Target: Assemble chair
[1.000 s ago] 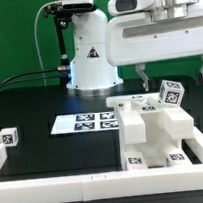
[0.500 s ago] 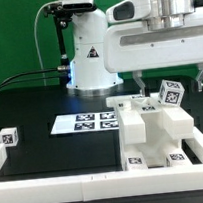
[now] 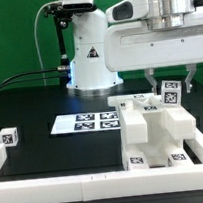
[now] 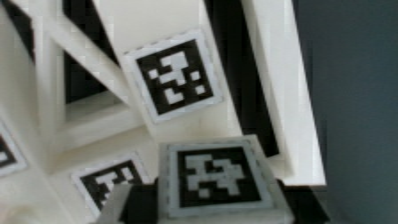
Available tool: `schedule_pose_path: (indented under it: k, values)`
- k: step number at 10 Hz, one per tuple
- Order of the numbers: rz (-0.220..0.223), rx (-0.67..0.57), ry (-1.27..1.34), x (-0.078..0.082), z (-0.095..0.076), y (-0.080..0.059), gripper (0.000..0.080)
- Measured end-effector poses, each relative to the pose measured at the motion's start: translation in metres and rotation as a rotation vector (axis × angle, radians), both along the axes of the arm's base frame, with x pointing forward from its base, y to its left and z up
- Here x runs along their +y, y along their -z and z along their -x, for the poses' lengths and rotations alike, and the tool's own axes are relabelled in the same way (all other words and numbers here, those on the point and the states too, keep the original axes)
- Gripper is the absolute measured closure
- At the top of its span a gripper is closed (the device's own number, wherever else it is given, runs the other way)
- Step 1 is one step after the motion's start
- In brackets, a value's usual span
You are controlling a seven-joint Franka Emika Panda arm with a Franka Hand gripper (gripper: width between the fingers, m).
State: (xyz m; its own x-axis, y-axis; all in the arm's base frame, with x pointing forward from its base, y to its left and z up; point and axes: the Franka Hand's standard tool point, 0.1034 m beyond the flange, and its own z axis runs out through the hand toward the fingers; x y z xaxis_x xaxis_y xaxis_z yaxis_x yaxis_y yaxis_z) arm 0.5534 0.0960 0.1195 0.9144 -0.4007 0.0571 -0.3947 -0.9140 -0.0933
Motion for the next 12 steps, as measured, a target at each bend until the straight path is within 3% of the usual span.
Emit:
schedule_pose_path:
  k: [6,8,9,10,11,12]
  values:
    - [-0.069,0.042,0.511,0.0055,0.0012,0.0002,0.0514]
    - [-0.069,0.042,0.513,0.0056,0.0012,0.0004,0.0514]
    - [-0.069,0.041,0.507,0.0054,0.0012,0.0004,0.0332]
    - [-0.060,0.029,0.405,0.0025,-0.0001,-0.0004,0.0214]
    - [-0.054,0.017,0.315,-0.0011,-0.0019,-0.0030,0.0214]
    - [-0.036,-0.006,0.120,-0.0042,-0.0046,-0.0071,0.0163]
